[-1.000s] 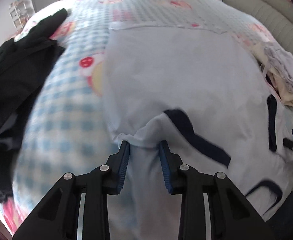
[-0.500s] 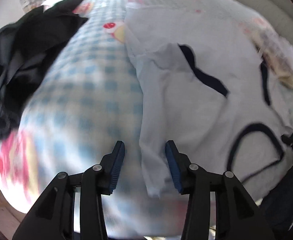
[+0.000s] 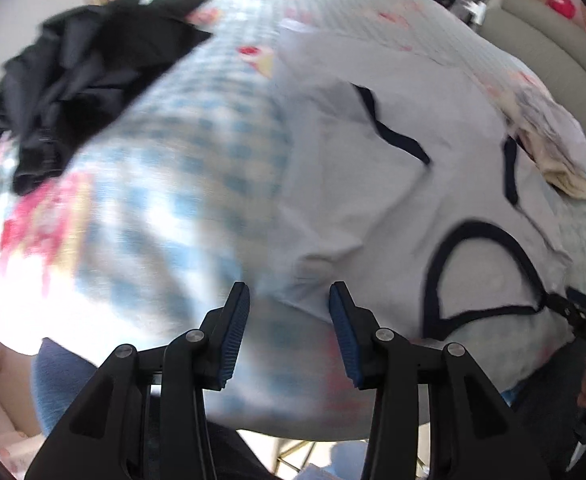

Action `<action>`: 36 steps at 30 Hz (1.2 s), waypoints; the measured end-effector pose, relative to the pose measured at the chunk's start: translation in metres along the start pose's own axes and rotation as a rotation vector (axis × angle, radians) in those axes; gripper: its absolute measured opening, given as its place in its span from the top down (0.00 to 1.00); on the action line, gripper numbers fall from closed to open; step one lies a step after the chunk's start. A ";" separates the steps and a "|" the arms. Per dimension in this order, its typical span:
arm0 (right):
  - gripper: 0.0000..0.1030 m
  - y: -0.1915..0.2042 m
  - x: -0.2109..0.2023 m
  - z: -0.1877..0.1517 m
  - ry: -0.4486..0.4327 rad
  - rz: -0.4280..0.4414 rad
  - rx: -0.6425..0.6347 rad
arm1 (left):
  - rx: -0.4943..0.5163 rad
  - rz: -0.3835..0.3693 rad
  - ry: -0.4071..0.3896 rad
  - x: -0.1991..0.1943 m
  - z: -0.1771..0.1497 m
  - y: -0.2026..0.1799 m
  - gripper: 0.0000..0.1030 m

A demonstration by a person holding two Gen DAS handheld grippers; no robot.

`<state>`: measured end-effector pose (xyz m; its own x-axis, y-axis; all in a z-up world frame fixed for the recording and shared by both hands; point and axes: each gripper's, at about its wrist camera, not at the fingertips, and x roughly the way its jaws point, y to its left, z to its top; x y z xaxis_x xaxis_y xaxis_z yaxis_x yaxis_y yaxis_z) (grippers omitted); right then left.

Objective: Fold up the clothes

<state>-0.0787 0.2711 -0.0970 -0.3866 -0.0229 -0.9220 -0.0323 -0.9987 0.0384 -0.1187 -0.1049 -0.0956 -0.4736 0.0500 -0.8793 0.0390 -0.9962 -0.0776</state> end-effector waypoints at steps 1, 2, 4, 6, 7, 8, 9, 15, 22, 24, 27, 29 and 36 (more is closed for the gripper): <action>0.19 -0.002 0.001 -0.001 0.004 -0.013 0.000 | -0.026 -0.022 -0.003 -0.002 0.002 0.008 0.61; 0.19 -0.004 0.001 -0.002 0.007 -0.019 0.004 | -0.040 -0.049 0.002 -0.003 0.002 0.011 0.62; 0.19 -0.007 -0.003 -0.002 -0.001 0.003 0.024 | -0.038 -0.104 0.011 -0.003 0.004 0.013 0.63; 0.19 -0.007 -0.007 0.000 -0.009 0.024 0.038 | -0.010 -0.145 0.012 -0.001 0.005 0.004 0.63; 0.19 -0.006 -0.008 0.002 -0.014 0.037 0.043 | -0.004 -0.152 0.021 0.003 0.006 -0.001 0.63; 0.19 -0.006 -0.008 0.004 -0.018 0.047 0.050 | 0.001 -0.157 0.030 0.008 0.007 -0.005 0.63; 0.19 -0.006 -0.007 0.005 -0.021 0.056 0.058 | 0.000 -0.140 0.038 0.014 0.008 -0.009 0.63; 0.23 -0.015 0.003 0.012 -0.001 0.085 0.112 | -0.002 -0.031 0.053 0.024 0.005 -0.018 0.86; 0.26 -0.030 -0.014 0.011 -0.018 0.157 0.152 | -0.164 -0.036 0.032 -0.021 -0.057 -0.056 0.86; 0.24 -0.029 -0.015 0.020 -0.038 0.219 0.174 | -0.181 -0.063 0.037 -0.023 -0.060 -0.054 0.85; 0.21 -0.026 -0.003 0.035 -0.040 0.228 0.176 | -0.219 -0.100 0.043 -0.025 -0.062 -0.052 0.83; 0.20 -0.029 0.012 0.038 -0.006 0.193 0.164 | -0.244 -0.146 0.060 -0.024 -0.061 -0.050 0.79; 0.27 -0.019 0.017 0.024 0.008 0.102 0.058 | -0.205 -0.116 0.084 -0.014 -0.056 -0.058 0.70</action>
<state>-0.1067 0.2903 -0.1046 -0.3836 -0.1249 -0.9150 -0.0462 -0.9870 0.1542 -0.0652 -0.0437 -0.1049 -0.4111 0.1777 -0.8941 0.1705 -0.9485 -0.2669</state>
